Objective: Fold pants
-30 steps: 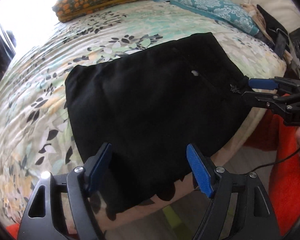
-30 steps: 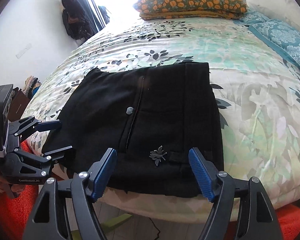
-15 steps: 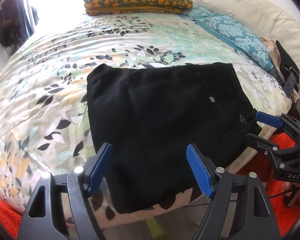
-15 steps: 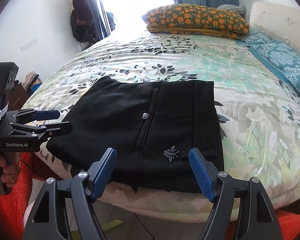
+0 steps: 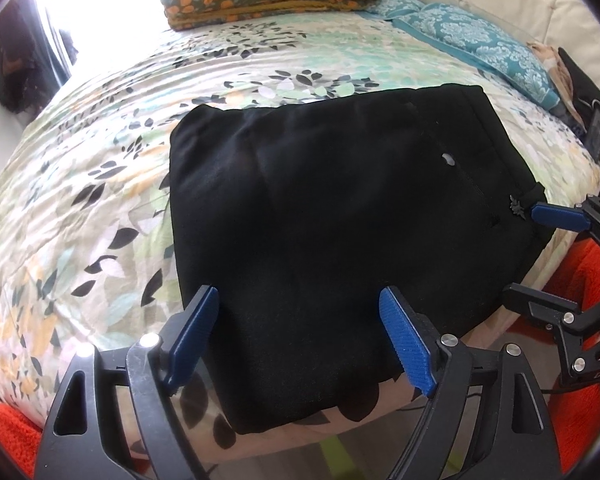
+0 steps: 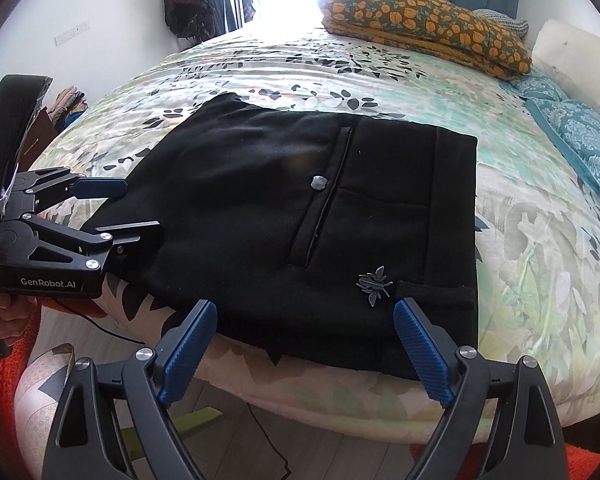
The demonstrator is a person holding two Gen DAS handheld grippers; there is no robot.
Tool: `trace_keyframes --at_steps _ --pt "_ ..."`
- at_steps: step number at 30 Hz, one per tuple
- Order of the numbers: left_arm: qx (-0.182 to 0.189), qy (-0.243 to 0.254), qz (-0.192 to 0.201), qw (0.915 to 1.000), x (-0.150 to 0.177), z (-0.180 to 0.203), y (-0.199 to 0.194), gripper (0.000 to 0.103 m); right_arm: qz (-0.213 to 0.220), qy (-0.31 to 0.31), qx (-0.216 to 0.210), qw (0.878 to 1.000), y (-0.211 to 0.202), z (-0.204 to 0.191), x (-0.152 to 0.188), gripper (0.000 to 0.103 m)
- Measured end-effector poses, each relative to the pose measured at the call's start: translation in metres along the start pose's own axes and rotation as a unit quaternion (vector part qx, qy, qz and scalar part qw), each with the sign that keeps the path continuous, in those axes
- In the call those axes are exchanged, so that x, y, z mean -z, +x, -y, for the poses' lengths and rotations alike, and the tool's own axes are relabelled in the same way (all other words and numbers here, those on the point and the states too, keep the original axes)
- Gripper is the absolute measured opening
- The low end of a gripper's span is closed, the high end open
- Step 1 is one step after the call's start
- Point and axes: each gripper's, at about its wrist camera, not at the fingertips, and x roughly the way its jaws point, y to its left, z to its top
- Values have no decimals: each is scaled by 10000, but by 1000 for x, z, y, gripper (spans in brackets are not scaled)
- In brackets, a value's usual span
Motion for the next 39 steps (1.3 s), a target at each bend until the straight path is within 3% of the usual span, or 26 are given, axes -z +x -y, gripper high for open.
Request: trace_keyframes --at_steps 12,16,18,20,23,25,28,30,39 --pt "108 -46 -39 9999 1 -7 -5 86 -174 -58 49 9998 -4 -1 8 95" --pt "206 -342 -184 9990 -2 -22 -23 86 -211 91 -98 9997 -17 6 2 95" --pt "326 -658 61 9973 -5 -45 -40 86 194 583 -437 9972 -41 29 -2 95" --pt "467 -1056 186 9931 -8 -74 -44 86 524 1297 -841 9866 -57 68 -7 95" --pt "805 -1766 -163 9808 -8 -111 -25 85 552 2351 -1217 9627 -51 134 -12 95" --pt "610 -1905 -191 9796 -3 -115 -22 85 506 2756 -1061 9541 -41 166 -12 95" --pt "23 -1359 -70 9907 -3 -97 -29 85 773 2853 -647 9531 -43 180 -4 95" --pt "-340 -1075 -34 9936 -4 -86 -31 85 851 2980 -496 9495 -44 180 4 95" --pt "-624 -942 -140 9935 -5 -83 -26 85 670 2432 -319 9671 -37 159 1 95"
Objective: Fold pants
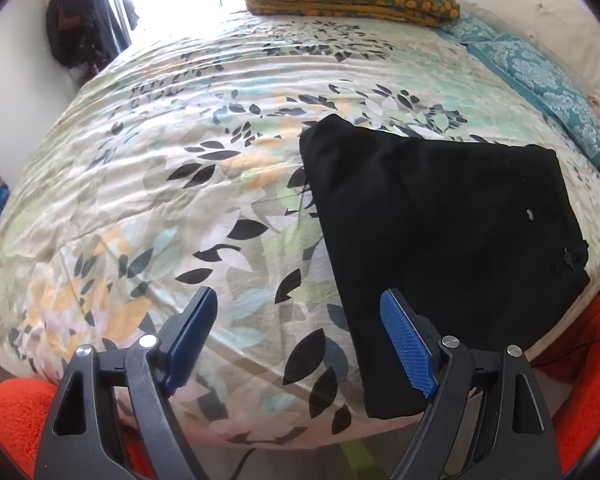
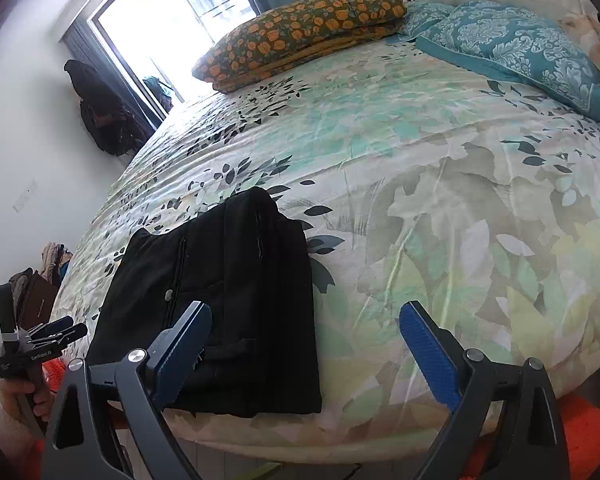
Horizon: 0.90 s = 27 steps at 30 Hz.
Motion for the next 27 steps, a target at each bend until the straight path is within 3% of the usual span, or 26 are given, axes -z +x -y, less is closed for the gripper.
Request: trace_keyframes --at_steps 3,5,7,8,10,12,14,16,17,18,19,21,22,23,24,27 --pt "34 -22 -27 10000 3 -1 0 85 -66 -41 -5 10000 3 -1 2 95" --pt "483 -161 -129 9986 3 -6 3 85 -153 -17 -202 9997 7 0 2 95" --pt "1459 -485 -413 9872 3 -14 17 85 -411 118 -691 9967 17 4 -4 95" --pt "1739 -626 -628 9808 2 -16 29 85 -612 229 -931 9935 24 7 -8 95" --pt "2014 -751 -926 9722 2 -14 49 85 -1157 468 -1215 9847 47 15 -12 95" --pt "2294 -828 -967 9650 0 -11 58 85 -1534 409 -1116 9810 69 17 -12 95" --pt "2417 -895 -991 9611 -3 -8 64 86 -1903 231 -1309 9727 88 10 -7 96" --pt "2513 -985 -1018 9575 -5 -5 68 85 -2038 37 -1493 9676 97 -1 -5 97" --pt "2626 -1009 -1069 9536 -5 -2 71 86 -2154 41 -1792 9599 101 -8 -4 94" --pt "2783 -1008 -1164 9481 -6 4 74 85 -2229 -12 -1831 9575 104 -15 -3 92" --pt "2925 -967 -1267 9429 -7 11 77 83 -2273 -208 -1719 9583 107 -22 -1 92" --pt "2735 -752 -1216 9512 -9 24 72 66 -2271 -431 -1671 9585 108 -28 2 79" --pt "2621 -691 -1134 9559 -12 27 67 44 -2185 -356 -1756 9593 104 -25 2 71" --pt "2631 -743 -1077 9559 -14 26 60 28 -2056 -282 -1809 9614 98 -22 0 54" --pt "2688 -813 -1034 9542 -17 23 54 23 -1926 -253 -1834 9637 91 -21 -2 44" --pt "2682 -691 -725 9581 -29 24 24 19 -1569 -481 -1990 9661 66 -36 -8 36"
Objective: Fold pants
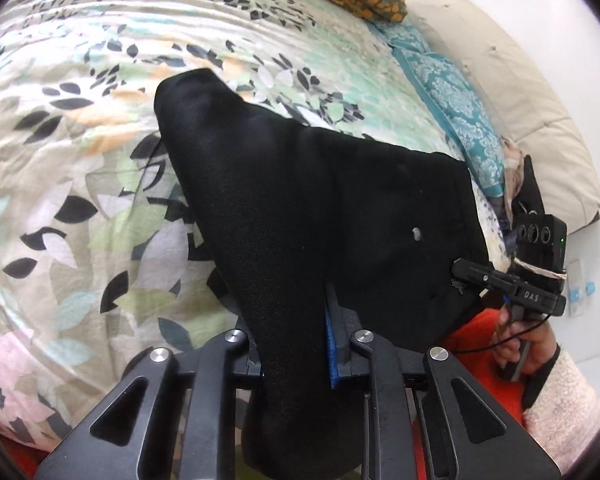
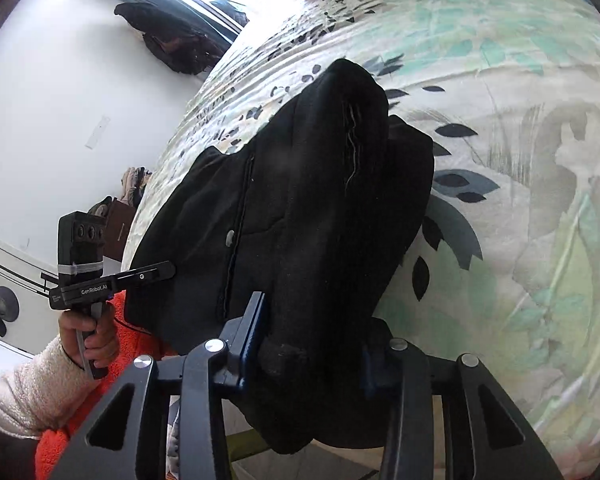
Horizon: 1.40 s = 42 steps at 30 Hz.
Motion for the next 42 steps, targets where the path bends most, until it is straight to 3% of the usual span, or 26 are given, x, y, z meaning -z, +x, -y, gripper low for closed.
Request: trace_keyframes --at_steps 4,9,13,16,19,20,21,22,23,25,26,29,31,33,34,36,39,42 --pt "-97 180 393 9990 -12 18 -37 19 329 -400 -226 9984 -18 -42 -14 35" --pt "-90 183 968 9951 -39 8 -90 19 803 -689 -453 9933 -29 -92 -45 35" --pt "-244 39 1192 9926 -58 -18 -108 19 844 -700 -473 9928 -9 -112 -73 35" --pt "-721 -59 1116 9911 -64 -45 -91 23 652 -592 -308 9956 28 -112 -83 35" --pt "-1738 -260 609 9826 -54 -78 -41 43 378 -279 161 9988 76 -96 -75 42" --pt "-2154 -355 378 9752 -46 -90 -30 43 225 -73 387 9990 89 -86 -70 49" --pt "-2287 -445 288 9721 -37 -99 -27 47 103 144 680 9975 97 -75 -63 66" --pt "-2108 -530 494 9748 -27 -100 -36 50 107 342 822 9960 97 -66 -55 75" --pt "-2071 -567 718 9740 -17 -99 -49 54 260 484 702 9960 89 -59 -47 81" --pt "-2385 -357 995 9654 -5 -86 -74 65 533 550 685 9947 62 -54 -33 91" --pt "-2510 -171 1144 9611 0 -76 -85 67 644 481 832 9933 47 -55 -28 102" --pt "-2787 291 1462 9487 11 -39 -116 77 892 95 1462 9852 5 -70 -22 103" --pt "-3039 497 1719 9357 16 -8 -131 79 987 -149 2015 9744 -19 -93 -21 103" --pt "-3381 580 1950 9188 20 16 -142 79 935 -487 2726 9563 -34 -125 -15 103" --pt "-3473 636 1934 9154 23 27 -147 79 911 -660 3047 9458 -40 -142 -11 103" --pt "-3458 577 1808 9189 31 45 -152 79 961 -881 3380 9321 -50 -173 4 103" --pt "-3601 269 1512 9202 51 59 -155 79 1244 -928 3369 9287 -56 -211 27 103" --pt "-3539 315 1154 9276 71 67 -150 79 1294 -1028 3436 9244 -52 -237 49 103"
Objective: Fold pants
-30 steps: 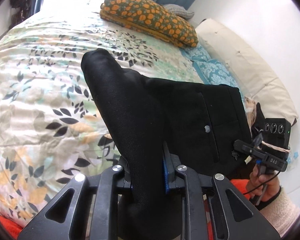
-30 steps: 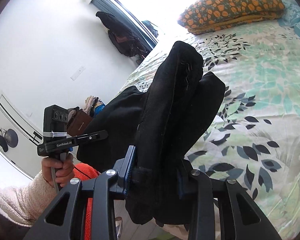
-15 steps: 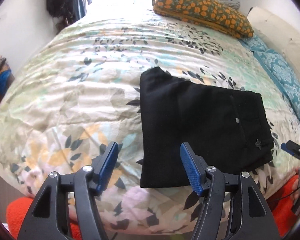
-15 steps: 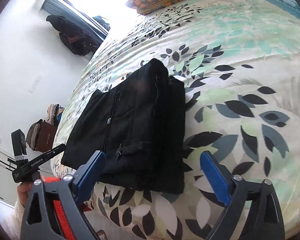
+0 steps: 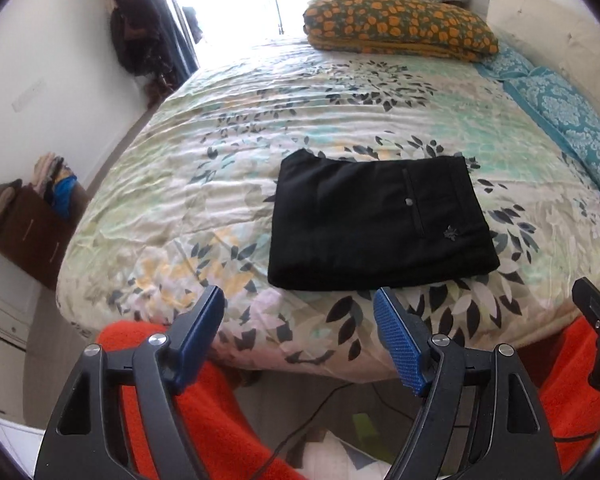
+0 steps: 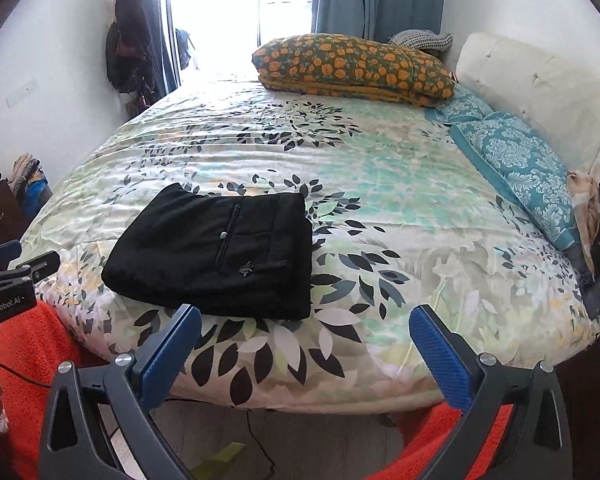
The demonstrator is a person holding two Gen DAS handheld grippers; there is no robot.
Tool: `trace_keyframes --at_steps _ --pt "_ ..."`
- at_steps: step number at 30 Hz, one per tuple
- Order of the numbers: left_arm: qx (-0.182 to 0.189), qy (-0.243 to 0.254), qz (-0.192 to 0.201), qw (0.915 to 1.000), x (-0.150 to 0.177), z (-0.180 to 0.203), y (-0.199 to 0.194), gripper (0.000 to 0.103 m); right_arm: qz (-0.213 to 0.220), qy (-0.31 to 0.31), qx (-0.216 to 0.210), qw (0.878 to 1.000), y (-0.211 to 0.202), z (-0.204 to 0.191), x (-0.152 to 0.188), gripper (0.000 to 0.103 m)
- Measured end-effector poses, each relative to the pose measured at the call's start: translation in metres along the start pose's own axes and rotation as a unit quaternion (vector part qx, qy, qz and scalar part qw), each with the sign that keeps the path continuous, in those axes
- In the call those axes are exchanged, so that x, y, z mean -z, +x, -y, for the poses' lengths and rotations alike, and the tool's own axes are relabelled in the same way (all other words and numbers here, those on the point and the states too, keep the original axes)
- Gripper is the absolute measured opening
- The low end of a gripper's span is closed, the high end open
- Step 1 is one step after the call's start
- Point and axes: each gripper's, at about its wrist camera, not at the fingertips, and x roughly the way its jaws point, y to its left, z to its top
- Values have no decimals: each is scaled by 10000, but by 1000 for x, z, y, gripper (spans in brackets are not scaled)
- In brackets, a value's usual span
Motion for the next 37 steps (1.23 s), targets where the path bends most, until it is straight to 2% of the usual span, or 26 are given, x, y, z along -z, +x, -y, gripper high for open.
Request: trace_keyframes --at_steps 6,13,32,37 --pt "234 -5 -50 9997 16 5 -17 79 -286 -110 -381 9988 -10 -26 7 103" --pt "183 -74 -119 9997 15 4 -12 79 -146 -35 -339 9993 -14 -28 6 103" --pt "242 -13 -231 9994 20 7 -2 79 -359 -57 -286 9989 2 -29 12 103" --pt "236 29 -136 9996 21 9 -5 79 -363 -28 -299 9989 3 -28 12 103"
